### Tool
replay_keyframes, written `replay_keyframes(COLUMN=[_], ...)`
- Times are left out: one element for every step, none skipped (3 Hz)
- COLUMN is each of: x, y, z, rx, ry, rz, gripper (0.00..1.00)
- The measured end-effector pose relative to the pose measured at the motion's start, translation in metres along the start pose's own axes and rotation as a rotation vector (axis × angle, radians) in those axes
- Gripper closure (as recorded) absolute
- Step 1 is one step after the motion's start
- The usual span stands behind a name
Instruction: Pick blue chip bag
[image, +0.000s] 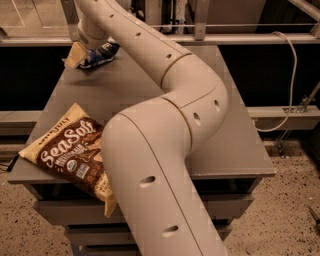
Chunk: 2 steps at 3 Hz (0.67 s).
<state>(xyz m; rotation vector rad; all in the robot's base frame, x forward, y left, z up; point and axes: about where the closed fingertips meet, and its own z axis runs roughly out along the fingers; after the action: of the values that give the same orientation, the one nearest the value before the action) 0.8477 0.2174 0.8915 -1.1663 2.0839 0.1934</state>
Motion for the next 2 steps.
replay_keyframes(x=[0.006,0.013], y=[0.004,0.006], z=[0.012,0.026], rx=[-0.018,-0.027], ry=[0.005,0.01], rz=[0.019,0.043], gripper=[0.0,0.13])
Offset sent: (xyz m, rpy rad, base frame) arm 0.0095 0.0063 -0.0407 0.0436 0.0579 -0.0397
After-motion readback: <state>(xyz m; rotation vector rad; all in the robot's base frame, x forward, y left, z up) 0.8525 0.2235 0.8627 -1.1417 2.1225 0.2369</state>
